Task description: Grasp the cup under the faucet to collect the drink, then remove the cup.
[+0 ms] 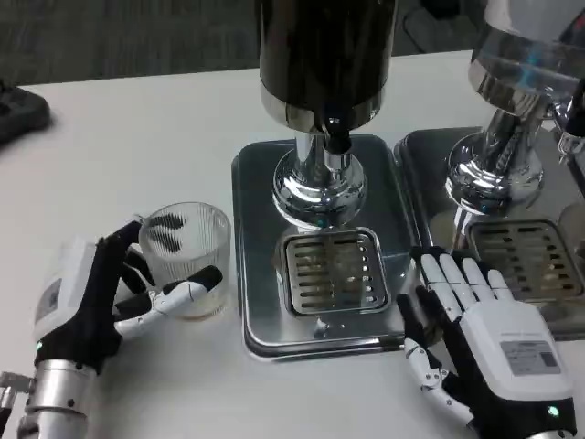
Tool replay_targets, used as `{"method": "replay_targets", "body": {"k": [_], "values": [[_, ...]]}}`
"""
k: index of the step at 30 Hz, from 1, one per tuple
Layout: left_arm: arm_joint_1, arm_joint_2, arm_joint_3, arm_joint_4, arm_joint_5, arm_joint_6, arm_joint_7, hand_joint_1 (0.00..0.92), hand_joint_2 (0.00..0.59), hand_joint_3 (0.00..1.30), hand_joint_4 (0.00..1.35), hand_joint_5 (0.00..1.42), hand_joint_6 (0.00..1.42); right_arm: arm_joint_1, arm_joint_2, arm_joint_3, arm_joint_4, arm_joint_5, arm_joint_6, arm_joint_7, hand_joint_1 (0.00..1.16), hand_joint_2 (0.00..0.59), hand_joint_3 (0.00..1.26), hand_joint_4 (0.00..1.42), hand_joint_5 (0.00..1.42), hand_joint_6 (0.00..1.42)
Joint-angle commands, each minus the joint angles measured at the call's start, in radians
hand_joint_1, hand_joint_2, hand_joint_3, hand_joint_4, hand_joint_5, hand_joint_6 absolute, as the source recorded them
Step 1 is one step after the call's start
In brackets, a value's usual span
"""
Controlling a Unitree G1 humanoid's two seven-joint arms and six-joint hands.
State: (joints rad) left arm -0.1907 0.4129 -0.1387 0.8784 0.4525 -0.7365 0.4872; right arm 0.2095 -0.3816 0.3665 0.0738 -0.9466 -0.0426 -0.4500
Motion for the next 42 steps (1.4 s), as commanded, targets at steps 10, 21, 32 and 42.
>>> {"method": "replay_targets", "body": {"k": [10, 21, 32, 42], "values": [[-0.063, -0.004, -0.007, -0.009, 0.066, -0.075, 0.118, 0.467, 0.150, 0.49, 0.55, 0.80, 0.92, 0.001, -0.001, -0.008, -0.007, -0.001, 0.004, -0.020, 0.00, 0.493, 0.00, 0.00, 0.00, 0.00], [-0.147, -0.042, -0.081, 0.010, 0.127, -0.086, 0.088, 0.455, 0.153, 0.49, 0.55, 0.80, 0.91, 0.012, 0.004, -0.015, -0.015, -0.002, 0.014, -0.028, 0.00, 0.495, 0.00, 0.00, 0.00, 0.00], [-0.225, -0.086, -0.164, 0.101, 0.163, -0.080, 0.084, 0.436, 0.153, 0.49, 0.54, 0.80, 0.92, 0.003, 0.013, -0.015, -0.011, -0.002, 0.021, -0.033, 0.00, 0.495, 0.00, 0.00, 0.00, 0.00], [-0.305, -0.130, -0.220, 0.210, 0.195, -0.063, 0.094, 0.431, 0.149, 0.48, 0.53, 0.79, 0.93, 0.006, 0.019, -0.017, -0.014, -0.001, 0.031, -0.034, 0.00, 0.495, 0.00, 0.00, 0.00, 0.00]]}}
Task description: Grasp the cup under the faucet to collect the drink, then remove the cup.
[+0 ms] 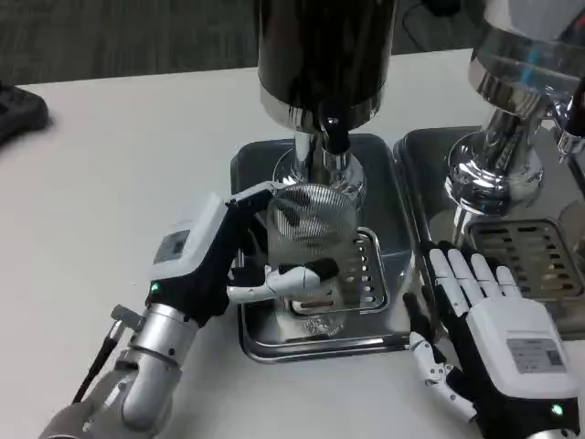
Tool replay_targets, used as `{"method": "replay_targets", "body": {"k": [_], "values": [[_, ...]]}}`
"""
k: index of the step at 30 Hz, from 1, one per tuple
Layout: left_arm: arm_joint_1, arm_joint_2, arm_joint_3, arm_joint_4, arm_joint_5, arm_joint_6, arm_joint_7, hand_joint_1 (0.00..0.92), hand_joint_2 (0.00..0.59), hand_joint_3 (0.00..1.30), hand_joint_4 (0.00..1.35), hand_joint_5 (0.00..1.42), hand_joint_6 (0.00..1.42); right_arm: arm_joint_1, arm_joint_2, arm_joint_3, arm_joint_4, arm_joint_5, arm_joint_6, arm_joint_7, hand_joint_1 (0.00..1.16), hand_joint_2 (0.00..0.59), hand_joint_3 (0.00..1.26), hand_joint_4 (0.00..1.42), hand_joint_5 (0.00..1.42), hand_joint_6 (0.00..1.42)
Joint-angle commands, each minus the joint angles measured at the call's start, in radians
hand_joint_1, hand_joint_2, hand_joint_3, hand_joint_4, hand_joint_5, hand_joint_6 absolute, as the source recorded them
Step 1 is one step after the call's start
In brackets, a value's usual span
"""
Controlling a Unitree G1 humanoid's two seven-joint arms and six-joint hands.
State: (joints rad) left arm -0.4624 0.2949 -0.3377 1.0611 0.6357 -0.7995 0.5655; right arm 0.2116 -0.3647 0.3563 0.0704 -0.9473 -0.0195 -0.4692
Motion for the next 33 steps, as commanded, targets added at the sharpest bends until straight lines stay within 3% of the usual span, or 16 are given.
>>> {"method": "replay_targets", "body": {"k": [1, 8, 13, 19, 25, 33], "values": [[-0.037, -0.014, -0.025, 0.033, 0.016, 0.003, 0.018, 0.431, 0.149, 0.48, 0.53, 0.79, 0.92, 0.003, 0.003, -0.005, -0.011, -0.003, 0.009, -0.014, 0.00, 0.495, 0.00, 0.00, 0.00, 0.00], [-0.053, -0.011, -0.056, 0.071, 0.016, 0.046, 0.002, 0.425, 0.146, 0.46, 0.50, 0.76, 0.89, 0.004, 0.007, -0.004, -0.006, 0.002, 0.007, -0.013, 0.00, 0.495, 0.00, 0.00, 0.00, 0.00], [-0.068, -0.009, -0.082, 0.088, 0.018, 0.067, -0.058, 0.359, 0.138, 0.37, 0.39, 0.65, 0.76, 0.007, 0.008, -0.003, -0.008, 0.004, 0.007, -0.010, 0.00, 0.495, 0.00, 0.00, 0.00, 0.00], [-0.069, -0.012, -0.097, 0.094, 0.007, 0.058, -0.085, 0.333, 0.143, 0.35, 0.38, 0.64, 0.76, 0.013, 0.011, 0.000, -0.012, 0.001, 0.011, -0.011, 0.00, 0.495, 0.00, 0.00, 0.00, 0.00], [-0.048, -0.004, -0.085, 0.086, -0.001, 0.056, -0.053, 0.227, 0.112, 0.30, 0.32, 0.62, 0.72, 0.014, 0.013, 0.004, -0.010, 0.001, 0.008, -0.010, 0.00, 0.495, 0.00, 0.00, 0.00, 0.00], [0.002, 0.039, -0.058, 0.038, -0.025, 0.025, -0.043, 0.003, 0.010, 0.11, 0.15, 0.44, 0.49, 0.008, 0.007, 0.003, -0.008, 0.005, 0.001, -0.006, 0.00, 0.495, 0.00, 0.00, 0.00, 0.00]]}}
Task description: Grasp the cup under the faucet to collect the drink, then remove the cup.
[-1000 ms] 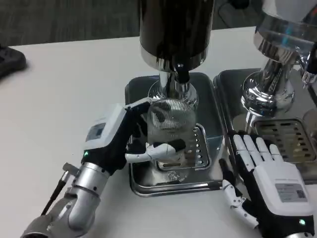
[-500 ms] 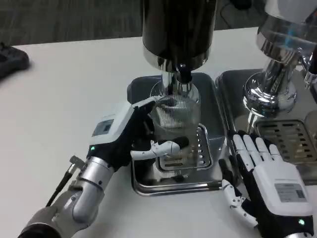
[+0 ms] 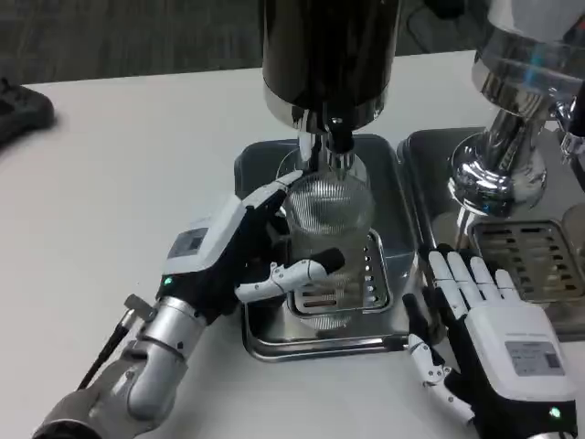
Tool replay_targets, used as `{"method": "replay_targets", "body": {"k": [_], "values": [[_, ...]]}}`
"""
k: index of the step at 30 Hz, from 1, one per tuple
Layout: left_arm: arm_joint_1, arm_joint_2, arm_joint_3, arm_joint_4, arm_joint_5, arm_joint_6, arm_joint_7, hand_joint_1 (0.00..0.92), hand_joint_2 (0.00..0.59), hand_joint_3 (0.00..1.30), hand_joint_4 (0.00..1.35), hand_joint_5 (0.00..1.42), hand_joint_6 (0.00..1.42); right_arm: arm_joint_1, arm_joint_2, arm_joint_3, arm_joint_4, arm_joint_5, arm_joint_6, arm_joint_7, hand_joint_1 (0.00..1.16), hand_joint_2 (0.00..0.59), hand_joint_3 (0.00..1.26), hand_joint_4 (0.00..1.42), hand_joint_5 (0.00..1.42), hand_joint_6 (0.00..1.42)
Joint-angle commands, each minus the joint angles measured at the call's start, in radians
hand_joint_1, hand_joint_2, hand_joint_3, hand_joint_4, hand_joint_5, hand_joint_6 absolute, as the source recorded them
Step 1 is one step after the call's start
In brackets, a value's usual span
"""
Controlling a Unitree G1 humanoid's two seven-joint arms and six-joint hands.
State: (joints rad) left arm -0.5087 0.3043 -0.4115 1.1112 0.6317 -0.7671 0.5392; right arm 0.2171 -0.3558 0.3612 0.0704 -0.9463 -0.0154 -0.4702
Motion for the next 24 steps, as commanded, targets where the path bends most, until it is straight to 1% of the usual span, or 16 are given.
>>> {"method": "replay_targets", "body": {"k": [1, 3, 5, 7, 8, 9, 11, 12, 13, 15, 18, 21, 24], "values": [[0.056, 0.035, 0.022, -0.019, -0.026, -0.014, -0.017, 0.001, 0.009, 0.11, 0.14, 0.44, 0.48, 0.003, -0.002, -0.001, -0.010, 0.001, -0.002, -0.007, 0.00, 0.495, 0.00, 0.00, 0.00, 0.00], [0.077, 0.050, 0.037, -0.043, -0.040, -0.031, -0.013, 0.000, 0.000, 0.10, 0.11, 0.39, 0.42, 0.002, -0.002, 0.000, -0.009, 0.002, -0.003, -0.006, 0.00, 0.495, 0.00, 0.00, 0.00, 0.00], [0.095, 0.062, 0.053, -0.064, -0.056, -0.044, -0.016, 0.000, 0.000, 0.10, 0.10, 0.36, 0.40, 0.002, -0.002, 0.000, -0.008, 0.004, -0.003, -0.004, 0.00, 0.495, 0.00, 0.00, 0.00, 0.00], [0.112, 0.073, 0.080, -0.083, -0.086, -0.063, -0.033, 0.000, 0.000, 0.09, 0.07, 0.31, 0.29, 0.000, -0.002, 0.003, -0.007, 0.003, -0.004, -0.002, 0.00, 0.495, 0.00, 0.00, 0.00, 0.00], [0.124, 0.082, 0.100, -0.097, -0.116, -0.084, -0.053, 0.000, 0.000, 0.06, 0.03, 0.23, 0.16, -0.001, -0.002, 0.004, -0.007, 0.002, -0.004, -0.003, 0.00, 0.495, 0.00, 0.00, 0.00, 0.00], [0.134, 0.089, 0.120, -0.108, -0.149, -0.110, -0.080, 0.000, 0.000, 0.04, 0.01, 0.19, 0.10, -0.004, -0.002, 0.005, -0.005, 0.003, -0.005, -0.001, 0.00, 0.495, 0.00, 0.00, 0.00, 0.00], [0.143, 0.104, 0.149, -0.126, -0.204, -0.172, -0.142, 0.000, 0.004, 0.00, 0.00, 0.13, 0.02, -0.009, -0.004, 0.005, -0.002, 0.006, -0.009, 0.000, 0.00, 0.495, 0.00, 0.00, 0.00, 0.00], [0.144, 0.110, 0.159, -0.135, -0.224, -0.197, -0.171, 0.000, 0.019, 0.00, 0.00, 0.11, 0.00, -0.011, -0.005, 0.005, -0.001, 0.006, -0.009, 0.001, 0.00, 0.495, 0.00, 0.00, 0.00, 0.00], [0.145, 0.112, 0.171, -0.142, -0.247, -0.218, -0.204, 0.000, 0.035, 0.00, 0.00, 0.09, 0.00, -0.012, -0.005, 0.005, -0.001, 0.007, -0.008, 0.001, 0.00, 0.495, 0.00, 0.00, 0.00, 0.00], [0.146, 0.106, 0.195, -0.154, -0.307, -0.252, -0.270, 0.000, 0.048, 0.00, 0.00, 0.08, 0.00, -0.012, -0.006, 0.004, -0.001, 0.007, -0.006, -0.002, 0.00, 0.495, 0.00, 0.00, 0.00, 0.00], [0.137, 0.091, 0.231, -0.205, -0.437, -0.306, -0.396, 0.000, 0.078, 0.01, 0.00, 0.11, 0.01, -0.008, -0.010, -0.002, -0.004, 0.015, -0.006, 0.000, 0.00, 0.495, 0.00, 0.00, 0.00, 0.00], [0.136, 0.078, 0.252, -0.254, -0.516, -0.316, -0.490, 0.000, 0.088, 0.03, 0.00, 0.13, 0.02, -0.011, -0.011, 0.000, -0.001, 0.013, -0.006, -0.003, 0.00, 0.495, 0.00, 0.00, 0.00, 0.00], [0.137, 0.062, 0.261, -0.317, -0.590, -0.310, -0.586, 0.000, 0.094, 0.06, 0.00, 0.17, 0.09, -0.013, -0.011, 0.003, 0.002, 0.008, -0.004, -0.006, 0.00, 0.495, 0.00, 0.00, 0.00, 0.00]]}}
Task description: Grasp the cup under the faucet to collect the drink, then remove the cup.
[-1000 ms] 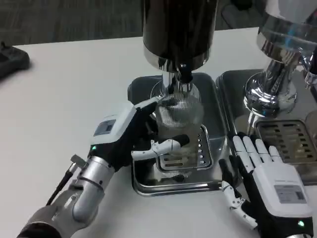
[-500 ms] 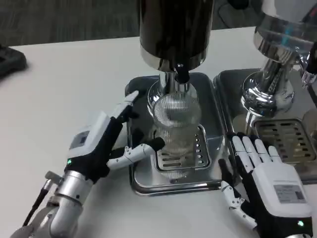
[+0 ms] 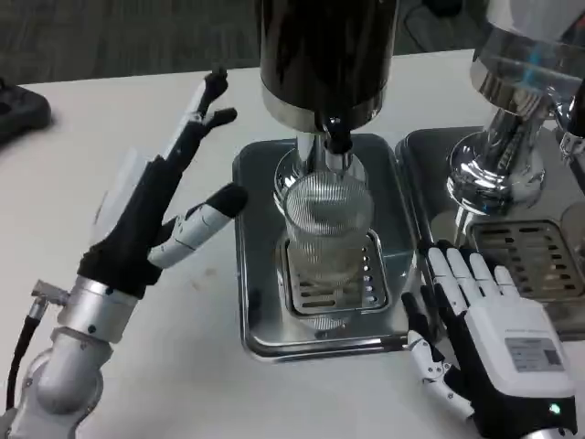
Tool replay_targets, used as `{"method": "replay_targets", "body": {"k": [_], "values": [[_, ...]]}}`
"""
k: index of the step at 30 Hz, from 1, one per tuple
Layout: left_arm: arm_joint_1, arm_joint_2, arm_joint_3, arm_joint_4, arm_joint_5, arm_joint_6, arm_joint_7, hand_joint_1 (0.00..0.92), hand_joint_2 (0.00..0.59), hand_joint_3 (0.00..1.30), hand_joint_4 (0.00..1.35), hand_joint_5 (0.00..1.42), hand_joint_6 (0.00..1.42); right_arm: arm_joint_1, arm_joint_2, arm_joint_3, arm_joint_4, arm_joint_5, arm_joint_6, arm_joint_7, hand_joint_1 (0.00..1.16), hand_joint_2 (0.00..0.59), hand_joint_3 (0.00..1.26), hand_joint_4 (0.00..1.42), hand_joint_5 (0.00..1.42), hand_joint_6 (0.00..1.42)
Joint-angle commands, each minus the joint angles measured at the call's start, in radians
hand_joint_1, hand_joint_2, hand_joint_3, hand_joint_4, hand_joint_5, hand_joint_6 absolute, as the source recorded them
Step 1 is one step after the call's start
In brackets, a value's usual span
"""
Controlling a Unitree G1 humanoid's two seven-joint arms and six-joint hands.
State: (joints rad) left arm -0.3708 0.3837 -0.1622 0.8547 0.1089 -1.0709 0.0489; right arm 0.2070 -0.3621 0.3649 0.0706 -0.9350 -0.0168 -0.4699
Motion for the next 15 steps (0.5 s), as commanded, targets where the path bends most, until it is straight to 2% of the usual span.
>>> {"method": "replay_targets", "body": {"k": [1, 8, 12, 15], "values": [[-0.001, -0.021, 0.016, -0.074, -0.078, -0.004, -0.119, 0.000, 0.100, 0.08, 0.00, 0.18, 0.13, -0.003, -0.004, -0.003, 0.003, 0.001, -0.004, -0.006, 0.00, 0.495, 0.00, 0.00, 0.00, 0.00], [0.008, -0.058, 0.032, -0.142, -0.160, 0.012, -0.270, 0.000, 0.110, 0.11, 0.00, 0.20, 0.16, -0.012, 0.000, 0.000, 0.014, 0.003, -0.004, -0.006, 0.00, 0.495, 0.00, 0.00, 0.00, 0.00], [-0.021, -0.082, 0.025, -0.156, -0.228, 0.072, -0.386, 0.000, 0.113, 0.12, 0.00, 0.19, 0.13, -0.014, 0.000, 0.002, 0.015, -0.002, -0.005, -0.014, 0.00, 0.495, 0.00, 0.00, 0.00, 0.00], [-0.054, -0.094, 0.026, -0.151, -0.231, 0.106, -0.451, 0.000, 0.121, 0.12, 0.00, 0.18, 0.12, -0.012, 0.001, -0.002, 0.014, 0.001, -0.002, -0.016, 0.00, 0.495, 0.00, 0.00, 0.00, 0.00]]}}
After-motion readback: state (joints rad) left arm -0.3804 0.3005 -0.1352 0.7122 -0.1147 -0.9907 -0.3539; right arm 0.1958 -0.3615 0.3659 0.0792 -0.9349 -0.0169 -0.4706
